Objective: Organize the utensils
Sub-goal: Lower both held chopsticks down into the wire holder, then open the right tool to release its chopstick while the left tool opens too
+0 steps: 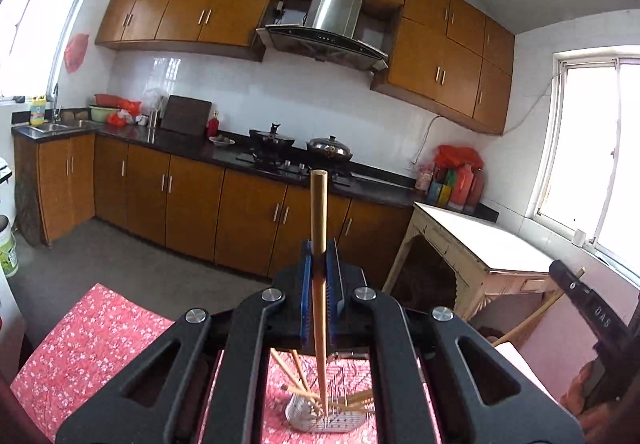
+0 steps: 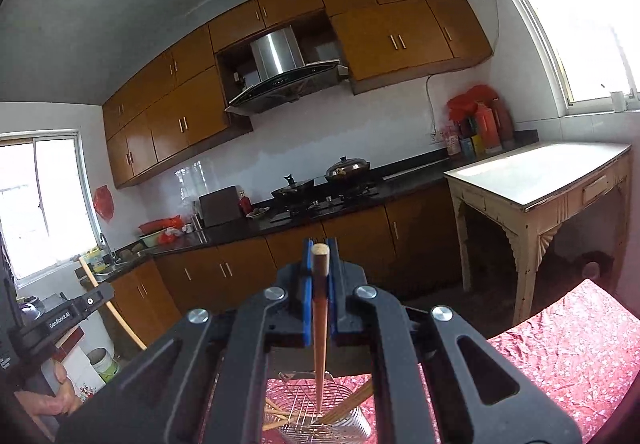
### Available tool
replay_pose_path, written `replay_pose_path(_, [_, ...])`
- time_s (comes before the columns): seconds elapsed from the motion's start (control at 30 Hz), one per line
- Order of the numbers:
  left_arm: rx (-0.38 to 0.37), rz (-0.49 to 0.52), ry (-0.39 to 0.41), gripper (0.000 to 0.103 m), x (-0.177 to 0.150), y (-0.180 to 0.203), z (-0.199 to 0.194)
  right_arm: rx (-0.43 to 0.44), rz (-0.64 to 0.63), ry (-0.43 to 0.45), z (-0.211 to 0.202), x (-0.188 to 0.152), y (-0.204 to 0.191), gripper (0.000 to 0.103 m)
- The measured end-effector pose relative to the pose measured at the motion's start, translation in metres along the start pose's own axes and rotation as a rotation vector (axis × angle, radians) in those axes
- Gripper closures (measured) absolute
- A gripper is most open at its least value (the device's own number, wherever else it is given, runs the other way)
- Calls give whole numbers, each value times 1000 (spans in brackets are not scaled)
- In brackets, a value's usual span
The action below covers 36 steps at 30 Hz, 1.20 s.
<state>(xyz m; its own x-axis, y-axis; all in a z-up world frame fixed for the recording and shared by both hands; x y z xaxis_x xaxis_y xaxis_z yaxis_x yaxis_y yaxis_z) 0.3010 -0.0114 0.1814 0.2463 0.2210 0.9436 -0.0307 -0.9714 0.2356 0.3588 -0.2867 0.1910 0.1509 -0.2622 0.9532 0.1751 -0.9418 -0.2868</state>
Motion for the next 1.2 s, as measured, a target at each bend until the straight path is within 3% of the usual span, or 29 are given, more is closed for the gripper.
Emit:
replay_pose_path(0.17, [7,0,-6,97,-15,8,28,13,11,-33,33,-23,4,96])
replay_pose_path(0.43, [20,40,-116,97,-56,10,72,17,24,-113,75,-61,16,96])
replay_pose_path(0.87, [42,59,-291,96,-106,-1,105,4,64,-244,105,-111,25,92])
replay_pose_path(1.03, [44,73,-310,96,-111,0,107,-17,55,-258,102,-116,31,89])
replay_pose_path(1.1, [45,77,-306,96,-109,0,104,-32,52,-252,98,-115,34,67])
replay_pose_path(1.2, [49,74,-302,95,-106,1,101,-64,37,-215,87,-107,38,51])
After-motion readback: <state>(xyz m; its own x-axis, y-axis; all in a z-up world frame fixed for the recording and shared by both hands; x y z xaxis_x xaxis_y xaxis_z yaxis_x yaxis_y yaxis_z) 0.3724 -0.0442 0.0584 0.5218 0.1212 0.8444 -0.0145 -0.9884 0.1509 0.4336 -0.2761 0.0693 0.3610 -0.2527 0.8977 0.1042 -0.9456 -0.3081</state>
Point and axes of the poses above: each gripper's, at about its wrist camera, not at the fingertips, and z roughly the way its jaws point, y to its right, x to its top, the point moved 9 cm from there along z, roughly the way its jaws point, and after that the axes turned 2 degrees about x, right-handed, at the moved point
